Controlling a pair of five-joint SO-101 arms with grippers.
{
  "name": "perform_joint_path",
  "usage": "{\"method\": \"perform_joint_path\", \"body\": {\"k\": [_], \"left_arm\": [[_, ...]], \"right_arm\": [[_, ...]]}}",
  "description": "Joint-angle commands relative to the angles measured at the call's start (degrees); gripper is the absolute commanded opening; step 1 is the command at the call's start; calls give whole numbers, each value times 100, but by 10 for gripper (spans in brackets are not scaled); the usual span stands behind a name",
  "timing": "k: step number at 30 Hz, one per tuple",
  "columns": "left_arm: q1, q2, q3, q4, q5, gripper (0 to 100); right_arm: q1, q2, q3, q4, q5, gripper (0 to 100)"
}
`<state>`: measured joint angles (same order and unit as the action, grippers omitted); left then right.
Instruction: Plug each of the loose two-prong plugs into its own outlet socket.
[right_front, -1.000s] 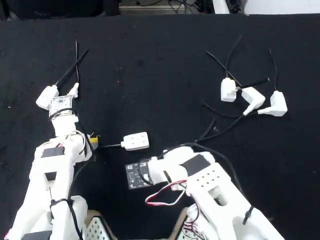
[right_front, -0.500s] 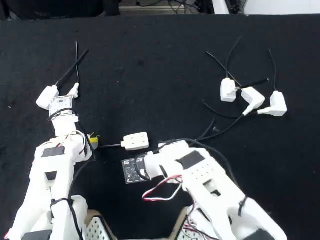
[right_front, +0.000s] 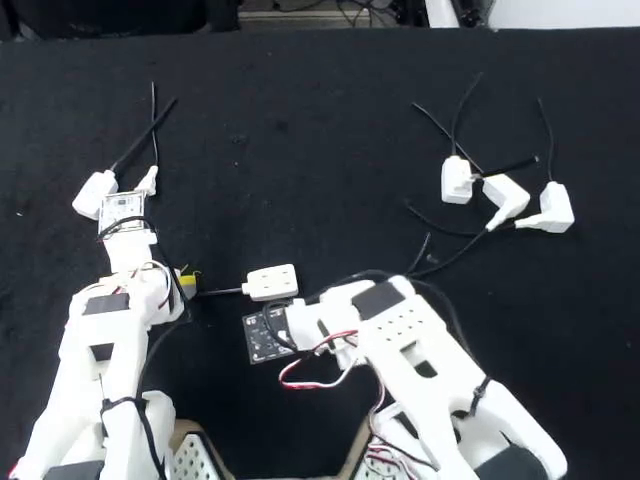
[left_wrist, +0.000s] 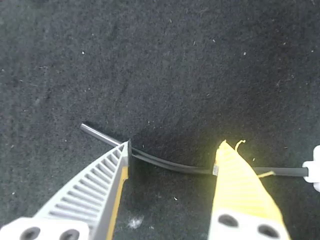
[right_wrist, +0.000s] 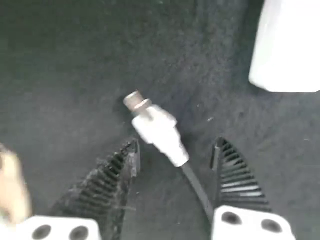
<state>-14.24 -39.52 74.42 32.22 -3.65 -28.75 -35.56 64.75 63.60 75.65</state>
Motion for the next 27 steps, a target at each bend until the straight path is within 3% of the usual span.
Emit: {"method": "perform_joint_path", "body": {"k": [1,10,17,21,27], "left_arm": [[75,-18,-31,-53,9,271],[57,-18,-31,-35,9,271],[75,-18,-31,-53,9,271],[75,-18,-31,-53,9,271],[57,-18,-31,-35,9,271]], "right_arm": [[-88,-119,-356,334,35,236],[-88,822,-444,-563,44,234],[-97,1314,-769,-642,18,233],[-360,1323,-681,-765,-642,228],[-677,1323,48,-2084,-1169,116]]}}
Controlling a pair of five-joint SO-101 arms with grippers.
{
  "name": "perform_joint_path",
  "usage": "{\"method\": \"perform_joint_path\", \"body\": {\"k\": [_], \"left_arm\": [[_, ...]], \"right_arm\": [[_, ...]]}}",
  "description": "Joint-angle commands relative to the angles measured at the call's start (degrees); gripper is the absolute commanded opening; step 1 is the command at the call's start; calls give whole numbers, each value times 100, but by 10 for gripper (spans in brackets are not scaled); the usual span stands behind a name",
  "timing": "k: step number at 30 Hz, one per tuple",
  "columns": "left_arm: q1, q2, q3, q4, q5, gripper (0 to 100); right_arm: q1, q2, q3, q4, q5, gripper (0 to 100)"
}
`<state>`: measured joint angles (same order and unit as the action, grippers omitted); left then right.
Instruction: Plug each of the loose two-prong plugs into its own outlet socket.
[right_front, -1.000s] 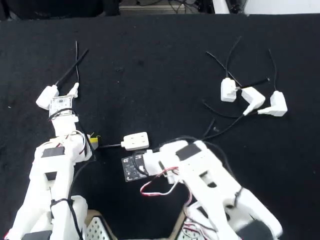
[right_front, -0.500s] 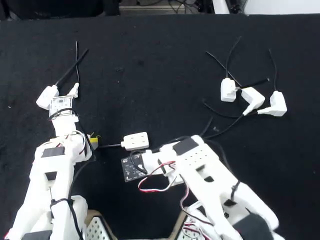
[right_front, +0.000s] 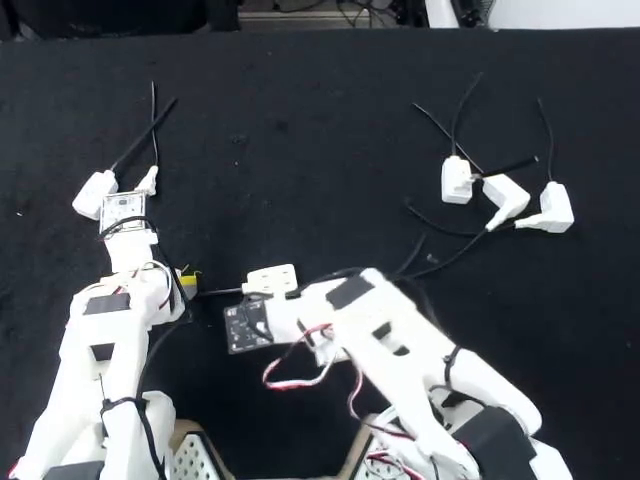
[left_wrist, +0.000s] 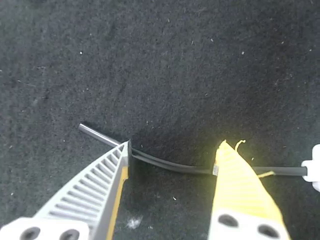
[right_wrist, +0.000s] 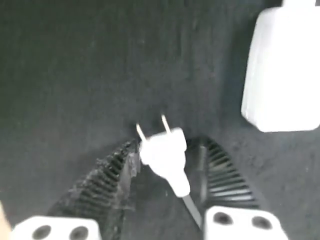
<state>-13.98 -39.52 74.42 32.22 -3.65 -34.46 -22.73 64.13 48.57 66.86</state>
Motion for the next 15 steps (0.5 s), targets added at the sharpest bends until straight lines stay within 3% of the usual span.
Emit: {"method": "perform_joint_path", "body": {"k": [1,3,10,15], "left_arm": [[31,-18,-31,-35,9,271],[31,-18,-31,-35,9,271],[40,-18,-31,-35,9,271],[48,-18,-31,-35,9,271]], "right_arm": [[-97,40,127,-677,-413,87],[-9,40,101,-659,-545,15],[501,-136,-391,9,-765,11],[554,-884,-708,642,-2004,11]]}}
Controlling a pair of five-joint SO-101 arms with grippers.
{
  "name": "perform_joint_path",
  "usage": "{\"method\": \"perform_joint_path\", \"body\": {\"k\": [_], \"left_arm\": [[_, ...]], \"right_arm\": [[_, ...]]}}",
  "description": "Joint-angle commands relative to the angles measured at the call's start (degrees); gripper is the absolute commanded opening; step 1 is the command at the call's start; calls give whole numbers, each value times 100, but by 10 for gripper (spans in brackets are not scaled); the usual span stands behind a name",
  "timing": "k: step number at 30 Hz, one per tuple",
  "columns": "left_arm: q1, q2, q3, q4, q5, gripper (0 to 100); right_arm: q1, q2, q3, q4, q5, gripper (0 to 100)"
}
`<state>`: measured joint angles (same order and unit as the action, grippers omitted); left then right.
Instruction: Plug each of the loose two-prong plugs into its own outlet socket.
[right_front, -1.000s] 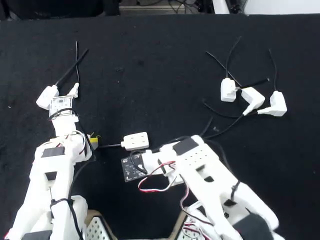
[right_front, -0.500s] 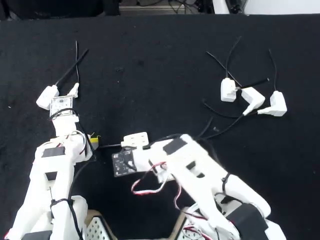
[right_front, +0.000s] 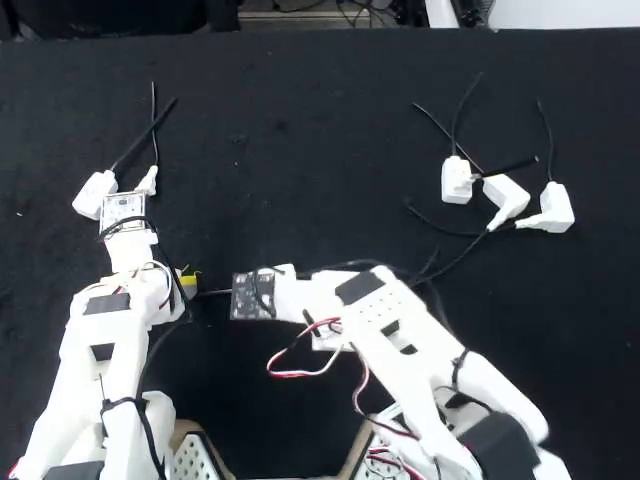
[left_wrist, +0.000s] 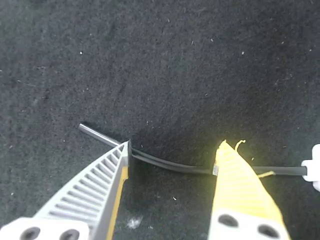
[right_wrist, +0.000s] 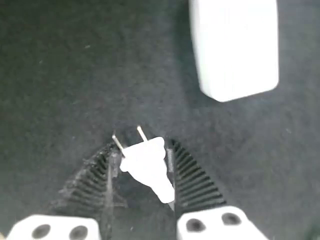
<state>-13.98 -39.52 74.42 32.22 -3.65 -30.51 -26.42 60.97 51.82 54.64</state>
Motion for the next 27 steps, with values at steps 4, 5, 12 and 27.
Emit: {"method": "perform_joint_path", "body": {"k": [4,5,12,27], "left_arm": [[48,-18,-31,-35,9,271],[48,-18,-31,-35,9,271],[48,-18,-31,-35,9,271],[48,-18,-22,-35,9,271]], "right_arm": [[123,-848,-215,404,-1943,11],[105,-857,-136,413,-2013,11],[-624,-857,277,237,-2004,25],[-466,-857,268,853,-1002,223]]}}
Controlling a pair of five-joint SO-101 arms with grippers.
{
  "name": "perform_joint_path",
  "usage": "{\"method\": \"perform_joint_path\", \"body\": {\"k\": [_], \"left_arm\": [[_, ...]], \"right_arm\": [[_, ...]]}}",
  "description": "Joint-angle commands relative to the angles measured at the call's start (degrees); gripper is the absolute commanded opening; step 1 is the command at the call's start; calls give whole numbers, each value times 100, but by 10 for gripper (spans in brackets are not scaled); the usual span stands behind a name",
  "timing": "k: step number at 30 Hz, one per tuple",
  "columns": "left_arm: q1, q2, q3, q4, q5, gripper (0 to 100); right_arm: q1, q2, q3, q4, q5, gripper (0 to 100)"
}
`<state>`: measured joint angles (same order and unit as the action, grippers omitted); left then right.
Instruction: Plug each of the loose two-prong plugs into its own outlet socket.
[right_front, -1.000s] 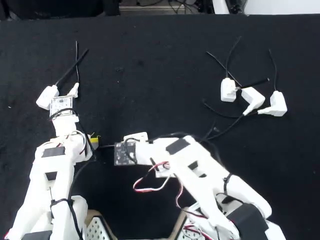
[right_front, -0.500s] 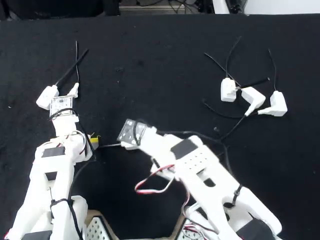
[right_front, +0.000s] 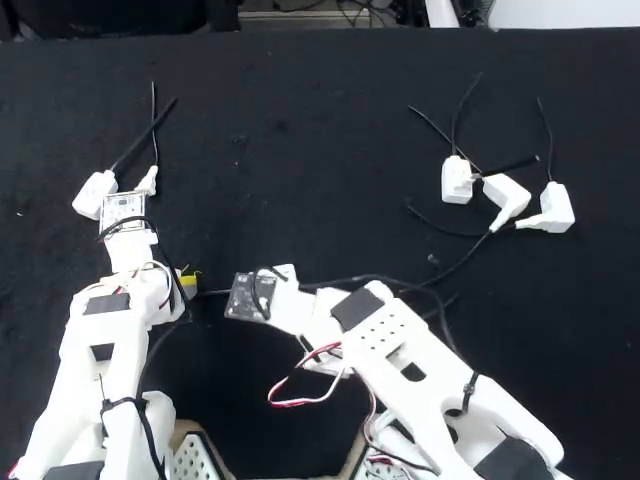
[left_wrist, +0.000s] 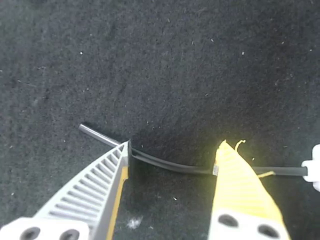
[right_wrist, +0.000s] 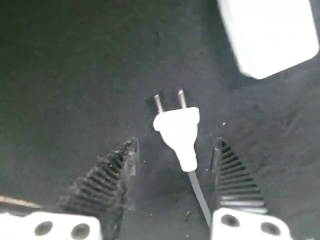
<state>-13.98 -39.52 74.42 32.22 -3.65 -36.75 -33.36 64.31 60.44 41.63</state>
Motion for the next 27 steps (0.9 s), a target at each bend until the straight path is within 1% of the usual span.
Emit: {"method": "perform_joint_path", "body": {"k": [1,4,6,17,19,22,24,27], "left_arm": [[48,-18,-22,-35,9,271],[48,-18,-22,-35,9,271],[48,-18,-22,-35,9,271],[57,-18,-22,-35,9,271],[57,-18,-22,-35,9,271],[57,-18,-22,-35,9,271],[57,-18,-22,-35,9,271],[57,-18,-22,-35,9,271]], "right_arm": [[220,-171,57,-246,378,222],[554,-189,409,-1292,431,222],[756,-171,488,-1688,422,222],[791,-163,470,-1503,466,222],[615,-163,593,-1503,492,222],[387,-163,884,-1626,791,217],[492,-163,875,-1820,818,165],[756,-180,804,-1873,818,11]]}}
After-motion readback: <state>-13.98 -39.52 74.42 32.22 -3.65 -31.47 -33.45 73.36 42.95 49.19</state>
